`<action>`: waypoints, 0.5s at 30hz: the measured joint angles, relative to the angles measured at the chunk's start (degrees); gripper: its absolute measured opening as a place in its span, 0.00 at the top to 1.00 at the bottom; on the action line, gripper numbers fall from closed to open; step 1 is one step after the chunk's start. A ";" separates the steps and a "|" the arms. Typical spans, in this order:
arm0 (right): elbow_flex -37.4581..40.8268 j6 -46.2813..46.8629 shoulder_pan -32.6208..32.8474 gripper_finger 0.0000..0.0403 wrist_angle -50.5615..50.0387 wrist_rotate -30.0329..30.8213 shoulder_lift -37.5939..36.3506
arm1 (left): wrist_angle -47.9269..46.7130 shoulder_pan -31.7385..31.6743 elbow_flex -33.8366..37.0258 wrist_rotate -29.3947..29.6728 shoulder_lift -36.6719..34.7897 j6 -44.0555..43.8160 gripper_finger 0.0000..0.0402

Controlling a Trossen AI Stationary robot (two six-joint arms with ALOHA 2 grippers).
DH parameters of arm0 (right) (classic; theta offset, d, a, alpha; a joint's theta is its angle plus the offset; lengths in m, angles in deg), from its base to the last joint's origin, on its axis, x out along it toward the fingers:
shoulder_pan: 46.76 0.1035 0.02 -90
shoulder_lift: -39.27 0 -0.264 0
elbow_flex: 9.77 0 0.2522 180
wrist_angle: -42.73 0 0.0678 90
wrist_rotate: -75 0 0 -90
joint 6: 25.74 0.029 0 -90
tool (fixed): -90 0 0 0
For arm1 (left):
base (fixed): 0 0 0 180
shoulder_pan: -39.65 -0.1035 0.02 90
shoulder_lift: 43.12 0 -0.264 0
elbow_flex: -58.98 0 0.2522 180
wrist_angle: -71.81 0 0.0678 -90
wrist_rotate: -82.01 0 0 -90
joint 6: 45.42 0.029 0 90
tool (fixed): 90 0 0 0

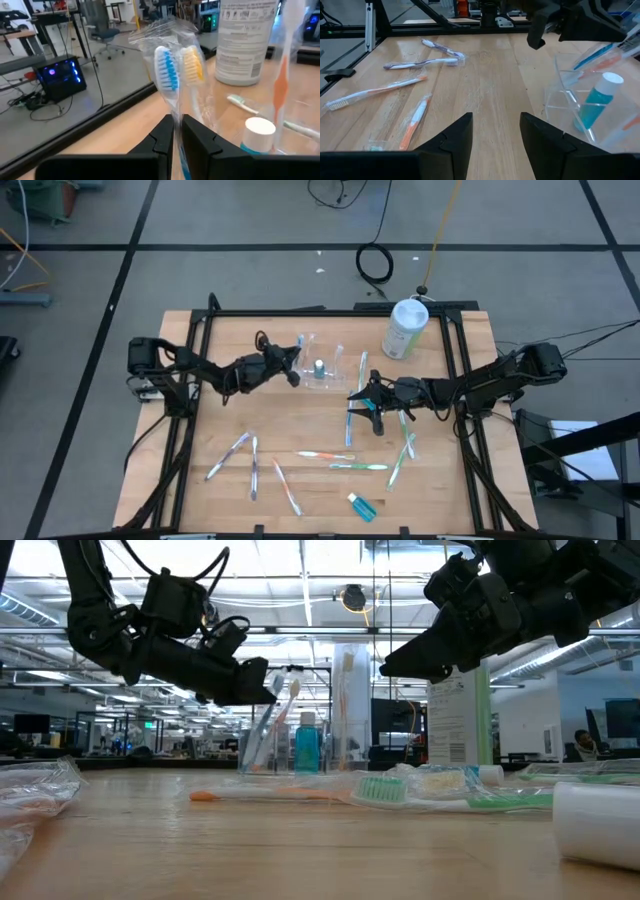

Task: Pick & Place toothbrushing station
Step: Put the left blue toothbrush into the transparent organizer, then put the top green toothbrush into the transparent organizer

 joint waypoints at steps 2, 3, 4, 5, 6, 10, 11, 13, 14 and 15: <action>0.00 0.02 -0.02 0.61 0.00 0.00 0.00 | -0.19 0.23 -0.01 0.68 0.02 -0.82 0.91; 0.00 0.01 -0.01 0.61 0.00 0.00 0.00 | -0.17 0.37 -0.01 0.98 -0.02 -1.48 0.91; 0.00 0.01 -0.01 0.61 0.00 0.00 0.00 | -0.28 0.47 -0.01 1.02 -0.19 -1.81 0.91; 0.00 0.00 -0.02 0.61 0.00 0.00 0.00 | -0.24 0.67 0.01 1.04 -0.26 -1.82 0.91; 0.00 0.01 -0.02 0.61 0.00 0.00 0.00 | -0.19 0.84 0.01 1.06 -0.28 -1.59 0.91; 0.00 0.00 -0.02 0.61 0.00 0.00 0.00 | -0.24 1.09 0.01 1.07 -0.28 -1.08 0.86; 0.00 0.00 0.00 0.61 0.00 0.00 0.00 | -0.32 1.09 0.01 1.07 -0.28 -1.04 0.84; 0.00 0.00 -0.02 0.61 0.00 0.04 0.00 | -0.39 1.06 0.01 1.09 -0.28 -1.01 0.80; 0.00 0.00 -0.01 0.61 0.00 0.21 0.00 | -0.39 1.06 0.01 1.09 -0.28 -0.92 0.77; 0.00 0.00 0.00 0.61 0.00 0.79 0.00 | -0.39 1.06 0.01 1.09 -0.28 -0.91 0.75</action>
